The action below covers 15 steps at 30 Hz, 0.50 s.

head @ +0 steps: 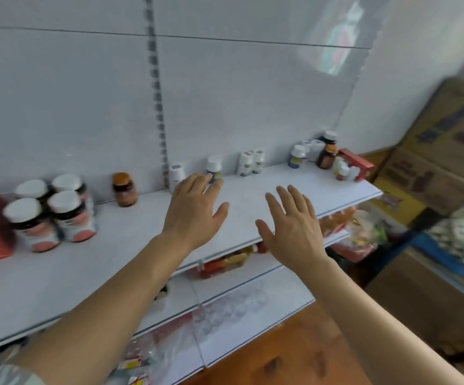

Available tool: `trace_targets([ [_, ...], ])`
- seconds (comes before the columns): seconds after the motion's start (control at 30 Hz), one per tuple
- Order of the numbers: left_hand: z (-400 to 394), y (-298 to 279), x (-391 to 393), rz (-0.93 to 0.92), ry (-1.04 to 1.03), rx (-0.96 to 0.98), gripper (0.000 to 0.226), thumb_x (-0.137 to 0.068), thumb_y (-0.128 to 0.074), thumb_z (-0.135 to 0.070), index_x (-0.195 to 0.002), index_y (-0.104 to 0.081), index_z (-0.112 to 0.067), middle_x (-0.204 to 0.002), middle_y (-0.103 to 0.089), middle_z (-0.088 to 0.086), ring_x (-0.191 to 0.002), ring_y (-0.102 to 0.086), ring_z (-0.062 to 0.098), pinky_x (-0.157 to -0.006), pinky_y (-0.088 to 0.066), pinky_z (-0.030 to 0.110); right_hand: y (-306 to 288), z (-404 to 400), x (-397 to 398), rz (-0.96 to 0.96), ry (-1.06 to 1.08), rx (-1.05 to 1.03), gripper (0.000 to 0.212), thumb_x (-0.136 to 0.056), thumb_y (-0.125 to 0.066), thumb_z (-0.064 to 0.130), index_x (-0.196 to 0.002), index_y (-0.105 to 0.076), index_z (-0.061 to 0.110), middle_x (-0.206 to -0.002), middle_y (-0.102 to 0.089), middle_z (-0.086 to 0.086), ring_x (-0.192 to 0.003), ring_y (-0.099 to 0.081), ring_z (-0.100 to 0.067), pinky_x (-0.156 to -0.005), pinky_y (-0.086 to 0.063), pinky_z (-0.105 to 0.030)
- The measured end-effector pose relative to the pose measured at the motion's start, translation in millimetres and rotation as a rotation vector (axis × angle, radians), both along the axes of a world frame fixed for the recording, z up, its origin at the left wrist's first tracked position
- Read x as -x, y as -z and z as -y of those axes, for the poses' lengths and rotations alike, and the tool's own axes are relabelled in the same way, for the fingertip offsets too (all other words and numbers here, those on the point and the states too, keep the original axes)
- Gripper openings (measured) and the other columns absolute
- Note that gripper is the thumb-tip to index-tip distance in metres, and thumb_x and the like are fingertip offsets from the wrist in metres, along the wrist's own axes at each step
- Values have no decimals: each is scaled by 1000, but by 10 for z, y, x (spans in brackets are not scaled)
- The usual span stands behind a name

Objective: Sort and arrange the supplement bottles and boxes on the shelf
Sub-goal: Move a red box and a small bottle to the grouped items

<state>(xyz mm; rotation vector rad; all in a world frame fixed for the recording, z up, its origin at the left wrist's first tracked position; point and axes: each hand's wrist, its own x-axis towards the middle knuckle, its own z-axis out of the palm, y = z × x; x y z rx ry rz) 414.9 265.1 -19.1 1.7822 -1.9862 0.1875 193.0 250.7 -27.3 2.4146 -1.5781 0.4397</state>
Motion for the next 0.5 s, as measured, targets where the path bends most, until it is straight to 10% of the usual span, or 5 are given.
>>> trace_targets([
  [0.5, 1780, 119, 2351, -61, 320, -42, 49, -96, -48, -42, -137, -53, -15, -135, -58, 3, -126, -48, 24, -107, -37, 40, 76, 1164, 2224, -12, 282, -55, 57, -97, -47, 47, -144, -45, 15, -150, -44, -12, -146, -27, -35, -119, -24, -51],
])
